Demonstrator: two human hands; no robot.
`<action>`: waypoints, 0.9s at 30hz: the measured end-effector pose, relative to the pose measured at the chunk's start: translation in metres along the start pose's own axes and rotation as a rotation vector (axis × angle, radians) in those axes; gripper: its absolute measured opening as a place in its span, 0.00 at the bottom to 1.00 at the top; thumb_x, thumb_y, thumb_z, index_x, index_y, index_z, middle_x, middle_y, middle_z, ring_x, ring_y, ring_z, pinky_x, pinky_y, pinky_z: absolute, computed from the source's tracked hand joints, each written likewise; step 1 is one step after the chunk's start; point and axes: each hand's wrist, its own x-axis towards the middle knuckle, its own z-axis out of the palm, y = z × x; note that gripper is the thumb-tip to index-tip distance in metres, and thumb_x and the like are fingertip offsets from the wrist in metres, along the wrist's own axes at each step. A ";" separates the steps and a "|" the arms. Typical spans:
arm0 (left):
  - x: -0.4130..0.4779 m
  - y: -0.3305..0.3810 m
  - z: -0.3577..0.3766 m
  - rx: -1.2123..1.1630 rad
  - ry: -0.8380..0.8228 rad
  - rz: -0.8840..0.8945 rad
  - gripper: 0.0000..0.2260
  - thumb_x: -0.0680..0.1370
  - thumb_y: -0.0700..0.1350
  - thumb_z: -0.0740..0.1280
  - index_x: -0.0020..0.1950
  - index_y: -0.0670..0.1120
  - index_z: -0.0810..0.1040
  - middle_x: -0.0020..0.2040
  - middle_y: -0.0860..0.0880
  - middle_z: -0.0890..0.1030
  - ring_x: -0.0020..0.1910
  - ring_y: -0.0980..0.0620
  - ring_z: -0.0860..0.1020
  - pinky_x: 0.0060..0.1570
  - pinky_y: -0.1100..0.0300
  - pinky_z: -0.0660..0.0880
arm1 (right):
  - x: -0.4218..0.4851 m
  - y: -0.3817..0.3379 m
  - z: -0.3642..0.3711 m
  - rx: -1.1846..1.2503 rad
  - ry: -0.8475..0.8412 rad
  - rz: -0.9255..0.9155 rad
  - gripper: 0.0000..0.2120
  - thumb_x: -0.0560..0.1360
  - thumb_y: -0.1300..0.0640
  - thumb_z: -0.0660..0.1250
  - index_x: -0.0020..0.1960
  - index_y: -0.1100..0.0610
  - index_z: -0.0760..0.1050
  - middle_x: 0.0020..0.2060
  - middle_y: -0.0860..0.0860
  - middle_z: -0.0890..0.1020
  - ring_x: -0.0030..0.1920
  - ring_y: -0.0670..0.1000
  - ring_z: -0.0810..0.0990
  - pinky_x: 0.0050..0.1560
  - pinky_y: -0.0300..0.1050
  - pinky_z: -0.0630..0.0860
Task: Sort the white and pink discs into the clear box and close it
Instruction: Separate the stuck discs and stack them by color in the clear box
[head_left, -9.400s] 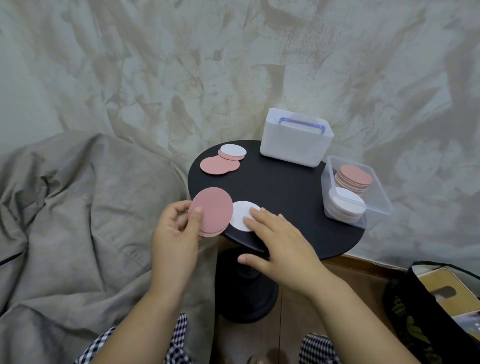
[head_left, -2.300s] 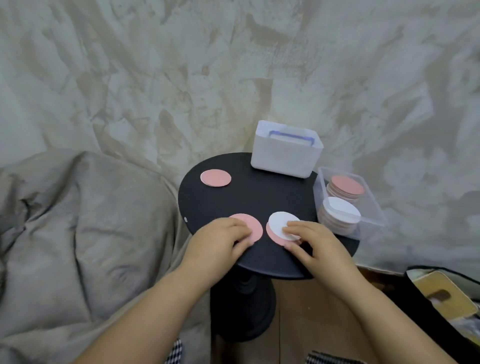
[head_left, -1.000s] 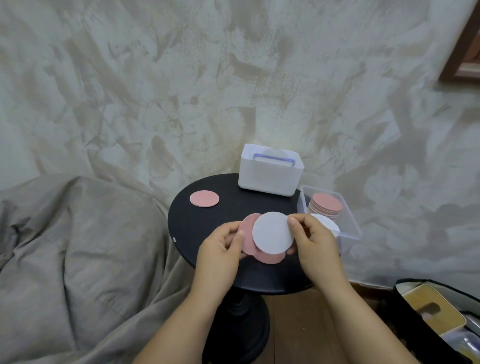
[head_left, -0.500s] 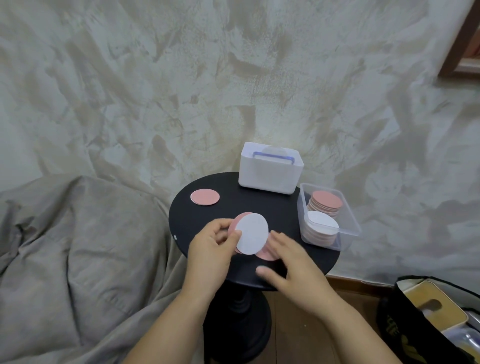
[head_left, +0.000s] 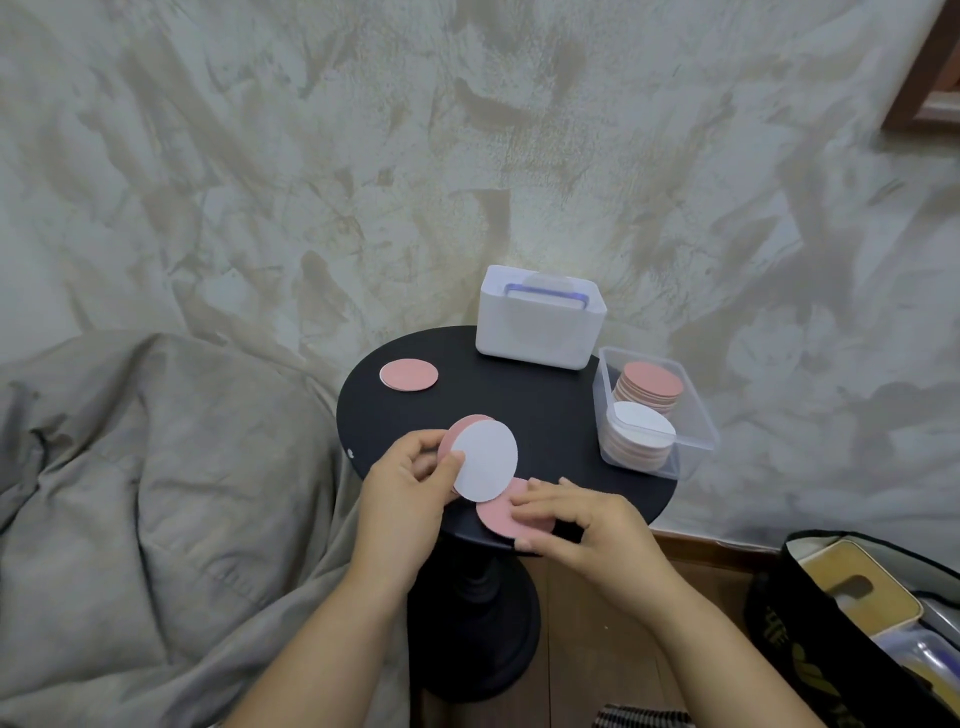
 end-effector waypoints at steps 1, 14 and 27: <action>0.000 0.000 0.000 -0.005 0.006 0.002 0.05 0.76 0.39 0.67 0.49 0.48 0.79 0.43 0.51 0.85 0.43 0.54 0.83 0.47 0.55 0.79 | -0.001 -0.002 0.000 0.018 0.031 0.002 0.09 0.69 0.53 0.73 0.49 0.45 0.82 0.47 0.34 0.82 0.55 0.33 0.76 0.62 0.29 0.65; -0.006 0.005 0.012 -0.091 -0.120 -0.012 0.05 0.77 0.38 0.65 0.50 0.46 0.78 0.40 0.50 0.85 0.41 0.53 0.83 0.42 0.62 0.78 | 0.020 -0.021 0.001 0.432 0.560 0.285 0.10 0.79 0.57 0.59 0.42 0.50 0.76 0.37 0.42 0.79 0.37 0.35 0.75 0.37 0.26 0.70; -0.009 0.004 0.026 0.062 -0.176 0.113 0.12 0.76 0.35 0.62 0.49 0.52 0.78 0.46 0.54 0.84 0.47 0.59 0.81 0.48 0.65 0.75 | 0.019 -0.023 0.005 0.495 0.475 0.156 0.15 0.75 0.62 0.65 0.58 0.47 0.74 0.52 0.38 0.79 0.53 0.32 0.76 0.50 0.25 0.70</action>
